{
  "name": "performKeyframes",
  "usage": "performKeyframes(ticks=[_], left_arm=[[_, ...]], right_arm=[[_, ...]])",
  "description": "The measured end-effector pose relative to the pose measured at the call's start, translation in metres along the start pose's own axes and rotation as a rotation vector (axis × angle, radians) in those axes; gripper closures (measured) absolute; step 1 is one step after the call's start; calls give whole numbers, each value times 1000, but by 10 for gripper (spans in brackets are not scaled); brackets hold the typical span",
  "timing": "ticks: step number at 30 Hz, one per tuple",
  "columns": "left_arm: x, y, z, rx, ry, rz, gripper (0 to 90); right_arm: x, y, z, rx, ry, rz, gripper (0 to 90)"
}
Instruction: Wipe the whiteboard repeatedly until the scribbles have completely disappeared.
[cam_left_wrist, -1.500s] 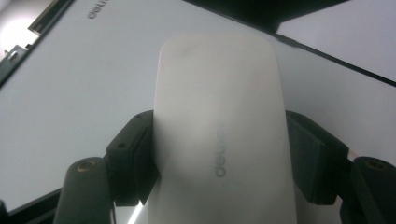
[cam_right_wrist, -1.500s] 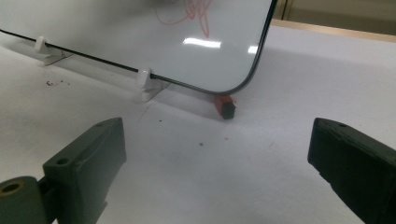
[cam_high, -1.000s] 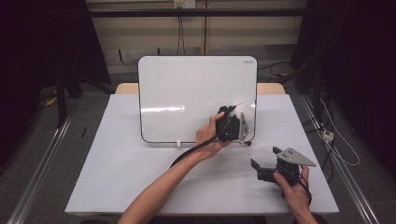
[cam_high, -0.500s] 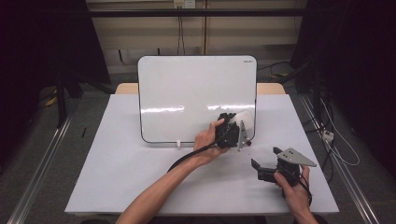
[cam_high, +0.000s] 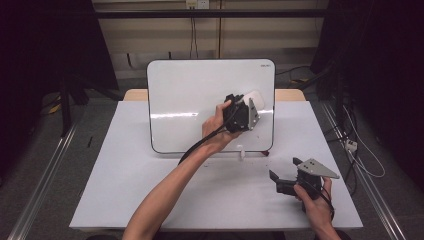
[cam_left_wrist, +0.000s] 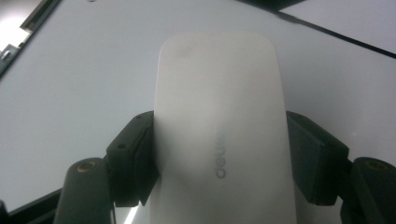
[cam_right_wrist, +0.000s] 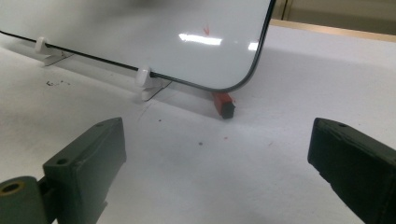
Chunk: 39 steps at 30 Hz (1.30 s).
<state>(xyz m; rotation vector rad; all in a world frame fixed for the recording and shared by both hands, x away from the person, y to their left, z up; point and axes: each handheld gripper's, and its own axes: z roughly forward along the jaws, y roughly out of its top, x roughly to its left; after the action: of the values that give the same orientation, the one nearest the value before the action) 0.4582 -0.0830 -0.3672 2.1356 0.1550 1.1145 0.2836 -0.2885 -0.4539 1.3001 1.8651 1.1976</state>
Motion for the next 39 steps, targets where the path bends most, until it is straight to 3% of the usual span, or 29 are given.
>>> performKeyframes(ticks=[2,5,19,25,28,32,39], left_arm=[[-6,1,0,9,26,45,311],[-9,1,-1,13,20,58,311],[-68,-1,-3,10,-117,258,311],[-74,-12,-11,24,-143,309,312],[-74,-16,-15,33,-146,319,312],[-73,-27,-22,49,-146,302,312],[-63,-52,-40,76,-90,220,312]], right_arm=[[0,0,0,0,1,-2,45],[1,0,1,4,4,0,45],[3,1,4,7,6,-10,45],[2,0,1,6,2,-1,45],[1,0,1,5,3,-3,45],[2,0,0,2,1,-5,45],[2,0,0,1,-2,-7,45]])
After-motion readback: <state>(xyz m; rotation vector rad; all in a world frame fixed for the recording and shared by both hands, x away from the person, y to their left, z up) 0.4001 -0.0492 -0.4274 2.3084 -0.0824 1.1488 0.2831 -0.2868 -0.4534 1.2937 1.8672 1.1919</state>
